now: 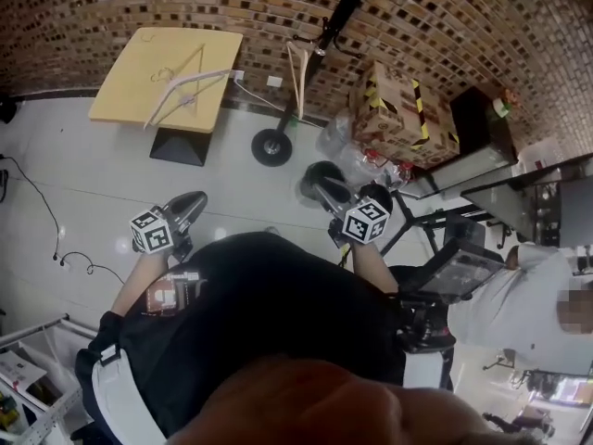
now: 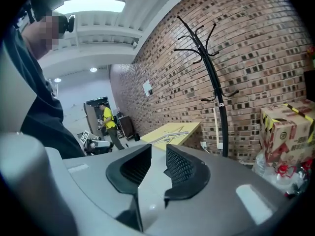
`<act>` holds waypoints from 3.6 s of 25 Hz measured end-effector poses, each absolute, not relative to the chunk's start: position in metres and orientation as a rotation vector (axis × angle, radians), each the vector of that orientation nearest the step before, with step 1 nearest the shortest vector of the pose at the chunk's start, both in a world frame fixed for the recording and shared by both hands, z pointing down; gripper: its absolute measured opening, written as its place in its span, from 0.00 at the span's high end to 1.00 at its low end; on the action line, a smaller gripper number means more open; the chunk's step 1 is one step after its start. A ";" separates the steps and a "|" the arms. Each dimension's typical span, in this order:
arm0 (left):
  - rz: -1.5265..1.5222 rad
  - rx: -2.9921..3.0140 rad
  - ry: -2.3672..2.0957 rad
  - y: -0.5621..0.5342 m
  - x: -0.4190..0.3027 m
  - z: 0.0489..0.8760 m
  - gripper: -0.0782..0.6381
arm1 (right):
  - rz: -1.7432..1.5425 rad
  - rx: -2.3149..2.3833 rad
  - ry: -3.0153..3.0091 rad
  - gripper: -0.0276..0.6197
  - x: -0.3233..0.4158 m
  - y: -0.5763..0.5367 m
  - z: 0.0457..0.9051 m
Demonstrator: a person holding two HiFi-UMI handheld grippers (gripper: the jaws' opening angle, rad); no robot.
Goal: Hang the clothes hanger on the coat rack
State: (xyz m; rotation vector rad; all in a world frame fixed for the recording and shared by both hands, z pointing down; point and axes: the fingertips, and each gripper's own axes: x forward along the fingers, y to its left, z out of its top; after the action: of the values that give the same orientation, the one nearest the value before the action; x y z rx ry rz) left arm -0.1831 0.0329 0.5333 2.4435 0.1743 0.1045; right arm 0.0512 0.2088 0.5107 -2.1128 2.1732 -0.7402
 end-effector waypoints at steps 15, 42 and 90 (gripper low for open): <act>0.053 2.462 -0.024 0.010 0.013 0.525 0.85 | -0.544 -1.777 2.546 0.77 0.237 0.095 0.510; 0.027 2.531 -0.051 -0.215 -0.036 0.541 0.78 | -0.545 -1.561 2.853 0.73 0.121 -0.158 0.503; 0.055 2.196 -0.744 -0.304 -0.195 0.603 0.78 | -0.787 -1.149 3.903 0.78 0.096 -0.454 0.807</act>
State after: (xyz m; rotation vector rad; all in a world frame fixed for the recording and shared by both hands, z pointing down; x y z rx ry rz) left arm -0.1948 -0.3038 0.6033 2.1963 -0.7442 0.0547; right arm 0.0958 -0.4537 0.8072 -1.1492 3.9030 -0.7866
